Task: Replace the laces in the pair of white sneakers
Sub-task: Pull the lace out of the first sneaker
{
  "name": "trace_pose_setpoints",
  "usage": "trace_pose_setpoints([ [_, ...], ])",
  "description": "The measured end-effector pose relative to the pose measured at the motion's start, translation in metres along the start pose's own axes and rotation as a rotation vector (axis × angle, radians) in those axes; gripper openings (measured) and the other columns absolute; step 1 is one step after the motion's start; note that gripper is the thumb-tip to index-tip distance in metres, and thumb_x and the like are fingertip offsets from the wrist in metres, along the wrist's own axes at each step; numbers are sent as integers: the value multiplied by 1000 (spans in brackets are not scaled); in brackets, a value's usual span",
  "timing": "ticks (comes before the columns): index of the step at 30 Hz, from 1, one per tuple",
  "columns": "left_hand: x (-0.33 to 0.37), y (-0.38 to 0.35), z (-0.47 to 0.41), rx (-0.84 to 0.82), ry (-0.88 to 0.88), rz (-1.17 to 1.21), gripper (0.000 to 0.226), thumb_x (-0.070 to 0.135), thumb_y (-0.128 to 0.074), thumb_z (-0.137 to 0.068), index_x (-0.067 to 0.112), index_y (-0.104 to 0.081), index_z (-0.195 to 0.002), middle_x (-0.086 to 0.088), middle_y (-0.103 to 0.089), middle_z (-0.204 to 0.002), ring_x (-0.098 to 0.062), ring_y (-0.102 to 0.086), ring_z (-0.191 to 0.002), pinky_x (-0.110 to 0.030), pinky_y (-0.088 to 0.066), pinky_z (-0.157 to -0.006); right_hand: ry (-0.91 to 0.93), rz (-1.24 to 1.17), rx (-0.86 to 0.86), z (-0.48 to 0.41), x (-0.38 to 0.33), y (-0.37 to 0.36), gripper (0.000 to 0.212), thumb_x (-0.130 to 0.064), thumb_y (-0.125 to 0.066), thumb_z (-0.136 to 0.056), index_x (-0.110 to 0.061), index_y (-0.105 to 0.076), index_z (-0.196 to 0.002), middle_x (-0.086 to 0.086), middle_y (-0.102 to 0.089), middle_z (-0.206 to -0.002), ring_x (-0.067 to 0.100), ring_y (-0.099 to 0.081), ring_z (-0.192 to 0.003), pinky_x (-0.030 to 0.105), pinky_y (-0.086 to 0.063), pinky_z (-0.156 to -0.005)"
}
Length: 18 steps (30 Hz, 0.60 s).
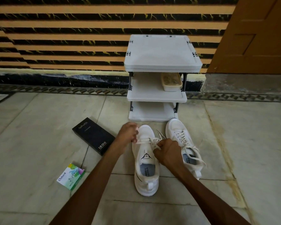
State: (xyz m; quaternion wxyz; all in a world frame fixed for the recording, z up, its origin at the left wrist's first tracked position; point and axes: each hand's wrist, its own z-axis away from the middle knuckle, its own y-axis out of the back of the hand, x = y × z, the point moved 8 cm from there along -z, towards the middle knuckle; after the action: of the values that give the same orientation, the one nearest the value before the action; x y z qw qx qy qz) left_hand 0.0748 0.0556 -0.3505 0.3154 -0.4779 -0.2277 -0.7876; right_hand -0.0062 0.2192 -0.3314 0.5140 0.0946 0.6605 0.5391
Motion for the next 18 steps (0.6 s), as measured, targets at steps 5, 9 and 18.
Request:
trace_pose_setpoints([
  [5, 0, -40, 10, -84, -389, -1061, 16, 25, -71, -86, 17, -75, -99, -3, -68, -106, -20, -65, -95, -27, -51, -82, -18, -8, -15, 0, 1, -2, 14, -20, -66, -80, -9, -74, -77, 3, -65, -64, 13, -55, -54, 16, -39, -47],
  [9, 28, -27, 15, 207, -503, -805, 10, 3, -68, -83, 11, -72, -86, 2, -64, -90, -16, -63, -89, -19, -47, -77, -35, -14, -9, 1, 4, -3, 14, -21, -65, -79, -9, -74, -77, 2, -65, -65, 17, -61, -60, 20, -45, -52],
  [18, 40, 1, 12, 195, -302, -353, 23, 15, -45, -97, 21, -66, -89, 3, -62, -78, -14, -55, -63, -25, -43, -57, -40, -29, 11, 2, 6, -4, 15, -19, -63, -76, -8, -73, -76, 8, -69, -69, 25, -66, -68, 28, -51, -62],
])
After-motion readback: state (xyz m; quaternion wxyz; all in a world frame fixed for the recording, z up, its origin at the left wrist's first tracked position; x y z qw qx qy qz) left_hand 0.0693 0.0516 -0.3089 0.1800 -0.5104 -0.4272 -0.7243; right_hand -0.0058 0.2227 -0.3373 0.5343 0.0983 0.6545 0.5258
